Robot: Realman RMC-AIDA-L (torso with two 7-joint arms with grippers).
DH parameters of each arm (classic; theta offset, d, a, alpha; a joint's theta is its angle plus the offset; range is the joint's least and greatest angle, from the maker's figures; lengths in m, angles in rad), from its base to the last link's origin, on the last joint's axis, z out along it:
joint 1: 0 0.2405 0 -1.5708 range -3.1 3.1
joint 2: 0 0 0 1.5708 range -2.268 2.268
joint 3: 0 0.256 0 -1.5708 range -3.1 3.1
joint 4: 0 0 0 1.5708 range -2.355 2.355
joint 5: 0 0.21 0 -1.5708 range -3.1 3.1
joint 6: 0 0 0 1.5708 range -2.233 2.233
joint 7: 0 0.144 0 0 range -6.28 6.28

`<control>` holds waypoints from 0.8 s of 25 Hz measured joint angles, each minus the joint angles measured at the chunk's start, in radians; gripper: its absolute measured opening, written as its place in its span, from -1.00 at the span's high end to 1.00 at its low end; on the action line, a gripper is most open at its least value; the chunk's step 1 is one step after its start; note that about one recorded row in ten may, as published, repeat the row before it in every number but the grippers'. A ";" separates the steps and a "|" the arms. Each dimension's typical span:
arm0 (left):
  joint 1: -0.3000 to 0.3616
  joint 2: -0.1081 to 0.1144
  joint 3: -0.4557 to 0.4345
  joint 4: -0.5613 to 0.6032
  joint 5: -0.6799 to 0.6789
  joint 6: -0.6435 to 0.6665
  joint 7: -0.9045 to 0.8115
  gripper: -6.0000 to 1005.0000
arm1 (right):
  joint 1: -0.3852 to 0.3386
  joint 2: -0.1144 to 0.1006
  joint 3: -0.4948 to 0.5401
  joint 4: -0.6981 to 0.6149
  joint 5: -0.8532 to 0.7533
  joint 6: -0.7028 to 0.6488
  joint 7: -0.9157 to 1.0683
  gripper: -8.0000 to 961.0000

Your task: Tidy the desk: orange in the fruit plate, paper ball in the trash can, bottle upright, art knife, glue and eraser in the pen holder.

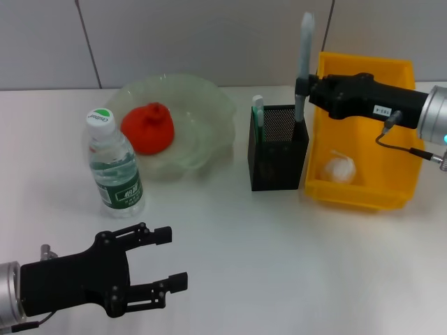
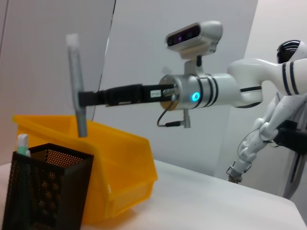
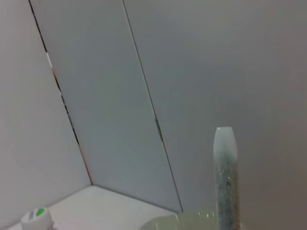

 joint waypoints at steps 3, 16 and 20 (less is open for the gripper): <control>0.001 -0.001 0.000 0.000 0.000 0.007 0.000 -0.61 | 0.010 0.001 -0.017 0.012 -0.010 0.029 0.000 0.71; 0.009 -0.002 -0.004 0.000 -0.001 0.017 0.000 -0.61 | 0.038 0.012 -0.069 0.042 -0.016 0.112 0.020 0.71; 0.013 0.002 -0.008 0.000 -0.005 0.029 0.000 -0.61 | 0.037 0.011 -0.084 0.039 -0.016 0.116 0.029 0.61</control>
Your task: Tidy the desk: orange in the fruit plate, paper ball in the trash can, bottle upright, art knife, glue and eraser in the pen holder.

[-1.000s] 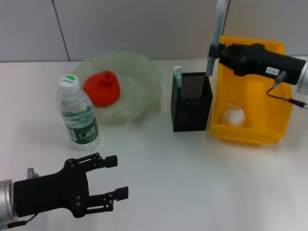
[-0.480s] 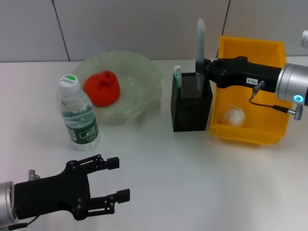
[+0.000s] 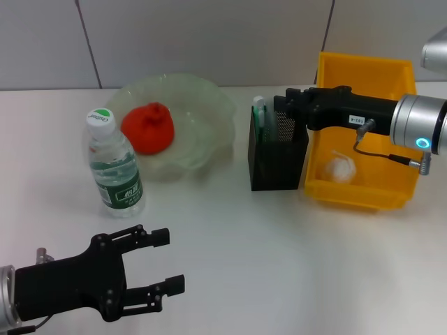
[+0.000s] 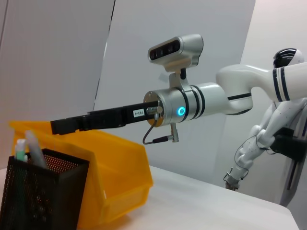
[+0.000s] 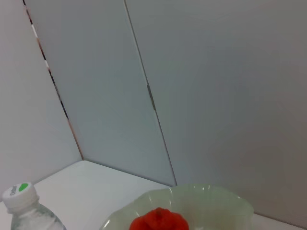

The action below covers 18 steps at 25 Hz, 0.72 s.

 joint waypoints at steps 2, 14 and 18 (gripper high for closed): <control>0.001 0.002 0.000 0.000 -0.001 0.004 0.000 -0.61 | -0.001 0.000 0.000 0.000 0.000 0.000 0.000 0.42; 0.001 -0.006 0.000 0.000 -0.002 0.009 -0.001 -0.61 | -0.112 -0.004 0.017 -0.027 0.279 -0.202 -0.084 -0.48; 0.003 -0.023 -0.001 -0.001 -0.002 0.012 0.029 -0.61 | -0.195 -0.012 0.029 -0.009 0.424 -0.401 -0.142 -0.53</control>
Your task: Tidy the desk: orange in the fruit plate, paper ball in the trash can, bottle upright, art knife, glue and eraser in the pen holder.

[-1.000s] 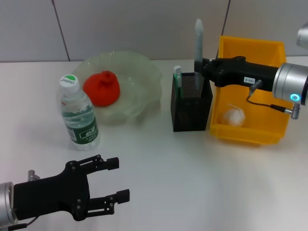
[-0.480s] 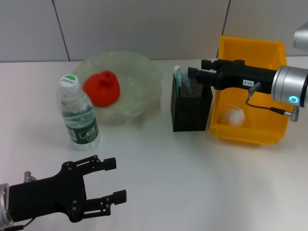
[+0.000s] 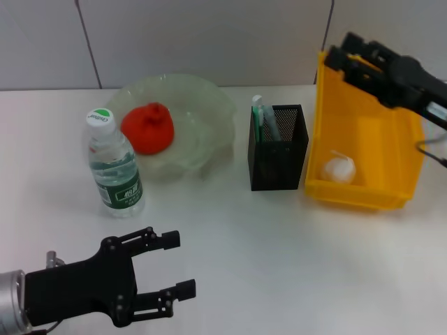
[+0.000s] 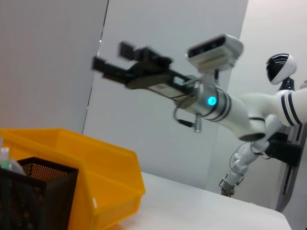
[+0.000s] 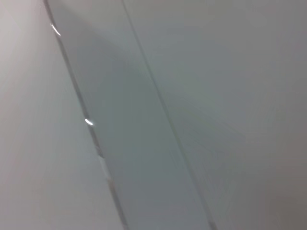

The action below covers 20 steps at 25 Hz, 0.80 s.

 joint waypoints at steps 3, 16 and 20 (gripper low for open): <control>-0.005 -0.004 0.000 -0.007 0.000 0.000 -0.001 -0.61 | -0.043 -0.015 -0.010 0.009 -0.025 -0.115 -0.011 -0.58; -0.039 0.004 0.033 -0.003 0.033 -0.031 -0.017 -0.61 | -0.071 -0.030 -0.013 0.031 -0.532 -0.293 -0.208 -0.61; -0.049 0.007 0.033 -0.003 0.060 -0.045 -0.033 -0.61 | -0.057 -0.008 -0.014 0.034 -0.605 -0.241 -0.237 -0.61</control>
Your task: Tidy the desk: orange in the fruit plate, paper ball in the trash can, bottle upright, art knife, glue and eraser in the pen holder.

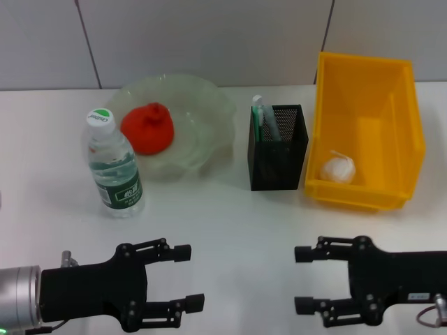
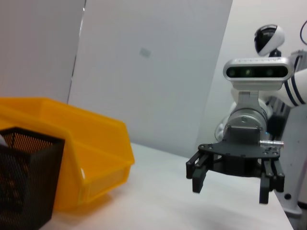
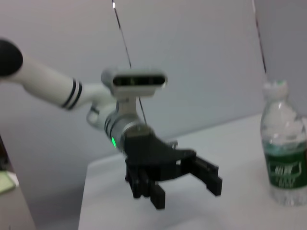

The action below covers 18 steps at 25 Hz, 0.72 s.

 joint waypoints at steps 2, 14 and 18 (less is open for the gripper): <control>-0.008 0.003 0.000 0.005 0.032 -0.012 -0.012 -0.61 | 0.008 0.008 0.000 0.000 -0.027 0.019 -0.002 -0.61; -0.003 0.014 0.001 0.026 0.071 -0.021 -0.035 -0.61 | 0.014 0.012 0.009 0.001 -0.048 0.045 -0.003 -0.60; -0.003 0.019 0.001 0.027 0.072 -0.015 -0.036 -0.61 | 0.014 0.012 0.010 0.001 -0.045 0.045 -0.003 -0.60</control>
